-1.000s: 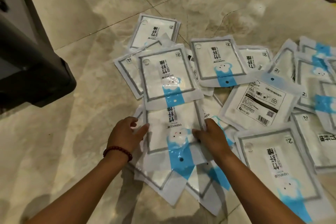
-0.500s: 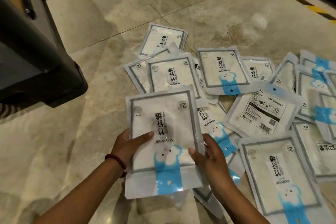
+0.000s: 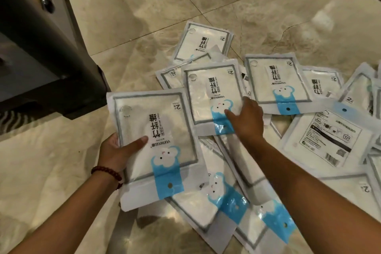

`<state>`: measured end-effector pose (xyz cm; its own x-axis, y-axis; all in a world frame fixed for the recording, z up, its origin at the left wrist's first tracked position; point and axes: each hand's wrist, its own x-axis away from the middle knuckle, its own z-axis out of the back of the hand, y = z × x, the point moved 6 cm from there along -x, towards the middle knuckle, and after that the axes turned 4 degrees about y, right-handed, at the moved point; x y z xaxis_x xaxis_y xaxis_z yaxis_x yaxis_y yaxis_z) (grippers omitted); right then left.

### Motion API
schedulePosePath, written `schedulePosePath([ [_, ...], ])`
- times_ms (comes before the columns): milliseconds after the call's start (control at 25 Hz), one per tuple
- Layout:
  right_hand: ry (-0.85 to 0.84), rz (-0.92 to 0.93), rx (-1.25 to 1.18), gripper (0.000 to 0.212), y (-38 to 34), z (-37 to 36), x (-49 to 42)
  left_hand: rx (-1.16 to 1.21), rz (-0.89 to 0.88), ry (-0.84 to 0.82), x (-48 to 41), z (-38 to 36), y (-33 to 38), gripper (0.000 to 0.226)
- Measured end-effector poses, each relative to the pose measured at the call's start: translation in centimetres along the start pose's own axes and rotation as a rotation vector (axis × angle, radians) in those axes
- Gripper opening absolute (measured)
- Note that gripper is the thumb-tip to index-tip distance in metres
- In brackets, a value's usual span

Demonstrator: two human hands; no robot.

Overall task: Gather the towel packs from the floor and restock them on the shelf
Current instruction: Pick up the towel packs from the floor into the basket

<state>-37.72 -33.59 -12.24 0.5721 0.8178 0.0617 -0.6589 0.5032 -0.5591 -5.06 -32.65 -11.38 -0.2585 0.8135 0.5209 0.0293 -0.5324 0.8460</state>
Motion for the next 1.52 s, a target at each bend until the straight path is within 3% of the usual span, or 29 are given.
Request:
schedulePosePath([
  [200,-0.155,-0.037,0.254,0.093,0.8,-3.4,-2.4,-0.005,-0.020,0.056,-1.1,2.5,-0.1,0.029],
  [360,-0.090,-0.050,0.327,0.110,0.2,-3.7,-2.3,-0.011,-0.020,0.057,-1.4,3.2,0.0,0.030],
  [440,-0.076,-0.131,0.219,0.102,0.2,-3.3,-2.0,-0.004,-0.015,0.058,-1.4,3.4,0.1,0.031],
  [560,-0.095,-0.219,-0.100,0.061,0.6,-2.8,-0.4,0.005,0.003,0.050,-1.2,3.4,-0.2,0.033],
  [720,-0.047,-0.196,-0.290,0.038,0.9,0.1,2.7,0.017,0.043,0.052,-0.3,3.7,-0.8,0.033],
  [840,0.083,-0.093,-0.415,0.035,0.6,3.9,5.2,0.021,0.046,0.056,1.1,4.3,-0.5,0.030],
  [1120,0.141,0.113,-0.494,0.030,-3.0,8.8,10.0,0.052,-0.022,0.086,3.7,6.3,1.2,0.029],
  [1360,0.082,0.146,-0.535,0.031,-5.6,9.5,11.7,0.026,-0.128,0.159,5.1,9.5,2.1,0.030],
  [1520,-0.127,0.155,-0.583,0.041,-6.7,7.6,14.3,0.097,-0.118,0.132,6.4,8.7,1.7,0.022],
])
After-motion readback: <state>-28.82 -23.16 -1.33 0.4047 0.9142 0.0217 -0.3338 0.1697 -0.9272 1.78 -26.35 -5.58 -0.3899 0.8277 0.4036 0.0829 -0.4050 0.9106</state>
